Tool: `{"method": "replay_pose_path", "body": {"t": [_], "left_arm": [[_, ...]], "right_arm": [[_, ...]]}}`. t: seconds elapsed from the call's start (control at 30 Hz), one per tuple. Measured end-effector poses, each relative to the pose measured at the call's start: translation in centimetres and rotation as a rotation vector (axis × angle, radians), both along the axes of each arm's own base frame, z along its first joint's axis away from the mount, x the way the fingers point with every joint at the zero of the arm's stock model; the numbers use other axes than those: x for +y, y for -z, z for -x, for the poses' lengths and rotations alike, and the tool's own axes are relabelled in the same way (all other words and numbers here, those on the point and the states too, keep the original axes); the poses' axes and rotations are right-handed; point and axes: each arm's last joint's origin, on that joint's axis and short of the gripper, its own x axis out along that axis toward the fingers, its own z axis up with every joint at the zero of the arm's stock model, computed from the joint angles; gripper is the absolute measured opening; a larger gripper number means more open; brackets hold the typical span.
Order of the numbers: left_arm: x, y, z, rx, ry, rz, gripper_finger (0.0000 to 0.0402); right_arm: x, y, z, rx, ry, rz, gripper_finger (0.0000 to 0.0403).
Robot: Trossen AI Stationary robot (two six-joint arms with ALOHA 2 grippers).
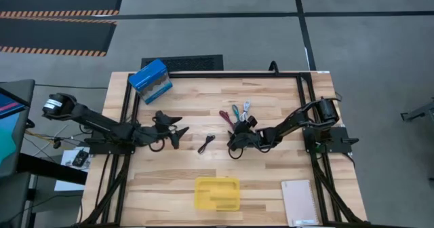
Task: Pick and place USB-C Cables
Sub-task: Move the pink charger cable to the center of the table
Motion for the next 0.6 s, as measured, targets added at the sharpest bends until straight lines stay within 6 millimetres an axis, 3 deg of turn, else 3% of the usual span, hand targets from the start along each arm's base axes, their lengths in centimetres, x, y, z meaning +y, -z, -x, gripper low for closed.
{"method": "replay_pose_path", "body": {"t": [0.6], "left_arm": [[-2.2,4.7,-9.0,0.312,0.021,-0.117,0.0286]], "right_arm": [[0.2,-0.8,-0.2,-0.035,-0.04,-0.051,0.0254]]}}
